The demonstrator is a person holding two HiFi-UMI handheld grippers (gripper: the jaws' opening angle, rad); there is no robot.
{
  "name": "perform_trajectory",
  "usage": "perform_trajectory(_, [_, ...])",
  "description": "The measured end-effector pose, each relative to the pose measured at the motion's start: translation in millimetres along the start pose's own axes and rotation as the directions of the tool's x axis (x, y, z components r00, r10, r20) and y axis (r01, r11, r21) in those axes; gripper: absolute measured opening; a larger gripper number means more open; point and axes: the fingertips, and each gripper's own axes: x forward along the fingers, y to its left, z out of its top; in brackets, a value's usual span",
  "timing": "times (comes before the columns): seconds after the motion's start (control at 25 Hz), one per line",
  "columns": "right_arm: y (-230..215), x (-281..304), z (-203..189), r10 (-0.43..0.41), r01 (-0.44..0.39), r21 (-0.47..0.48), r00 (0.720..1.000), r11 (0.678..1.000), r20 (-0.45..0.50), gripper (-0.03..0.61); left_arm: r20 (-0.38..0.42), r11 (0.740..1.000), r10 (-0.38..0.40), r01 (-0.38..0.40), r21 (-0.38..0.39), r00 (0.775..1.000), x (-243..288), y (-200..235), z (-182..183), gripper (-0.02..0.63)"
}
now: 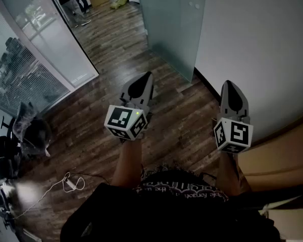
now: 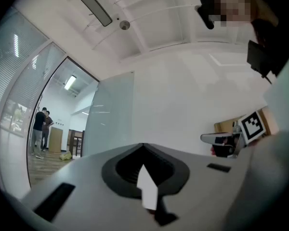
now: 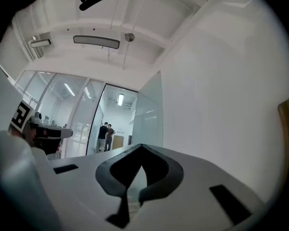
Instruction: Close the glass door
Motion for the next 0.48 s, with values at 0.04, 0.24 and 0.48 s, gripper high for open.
perform_trajectory(0.04, [-1.1, -0.9, -0.5, -0.005, 0.005, 0.003, 1.000, 1.000, -0.008, 0.003, 0.003, 1.000, -0.003, 0.003, -0.008, 1.000, -0.3, -1.5, 0.7, 0.002])
perform_trajectory(0.24, [0.9, -0.5, 0.9, 0.011, -0.011, 0.006, 1.000, 1.000, 0.003, 0.003, -0.012, 1.000, -0.003, 0.003, -0.001, 1.000, -0.3, -5.1, -1.7, 0.002])
perform_trajectory(0.48, [0.7, 0.3, -2.1, 0.017, -0.017, 0.012, 1.000, 1.000, 0.002, 0.003, -0.007, 1.000, 0.006, -0.006, -0.010, 1.000, -1.8, -2.4, -3.1, 0.002])
